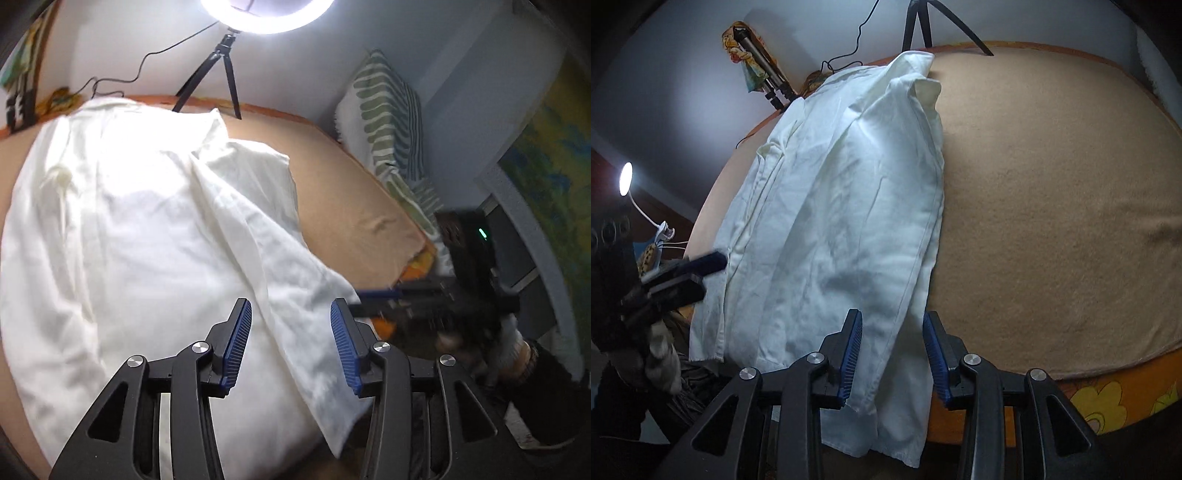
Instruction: Fold small clothes
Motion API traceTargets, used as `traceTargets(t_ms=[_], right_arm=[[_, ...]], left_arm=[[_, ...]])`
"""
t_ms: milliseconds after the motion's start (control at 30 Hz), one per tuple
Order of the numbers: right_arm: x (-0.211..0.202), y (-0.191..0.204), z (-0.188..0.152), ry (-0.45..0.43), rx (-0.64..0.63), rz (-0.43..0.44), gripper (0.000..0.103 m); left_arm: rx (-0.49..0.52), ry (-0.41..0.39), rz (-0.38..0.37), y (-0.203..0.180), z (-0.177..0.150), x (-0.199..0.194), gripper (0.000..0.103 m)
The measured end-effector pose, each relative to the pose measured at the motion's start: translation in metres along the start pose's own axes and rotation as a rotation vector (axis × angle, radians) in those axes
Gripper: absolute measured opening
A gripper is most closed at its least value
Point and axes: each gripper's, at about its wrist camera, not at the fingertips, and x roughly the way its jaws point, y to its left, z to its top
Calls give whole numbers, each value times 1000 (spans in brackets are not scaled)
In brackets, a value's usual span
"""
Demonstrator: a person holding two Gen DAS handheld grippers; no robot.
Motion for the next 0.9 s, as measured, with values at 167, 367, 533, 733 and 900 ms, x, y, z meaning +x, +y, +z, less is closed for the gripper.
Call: traceTargets(t_ms=[167, 367, 533, 733, 900], right_arm=[[2, 5, -10, -23, -25, -16, 17], [5, 11, -15, -15, -73, -56, 4], [8, 22, -20, -9, -147, -104, 0], [0, 17, -22, -25, -129, -76, 6], [-20, -1, -19, -98, -53, -25, 19]], left_arm=[[44, 18, 128, 4, 19, 44, 43], [67, 38, 342, 30, 18, 69, 43], [-23, -6, 425, 62, 20, 50, 43], [-50, -22, 370, 63, 13, 29, 43], [-26, -54, 259, 26, 7, 6, 43]])
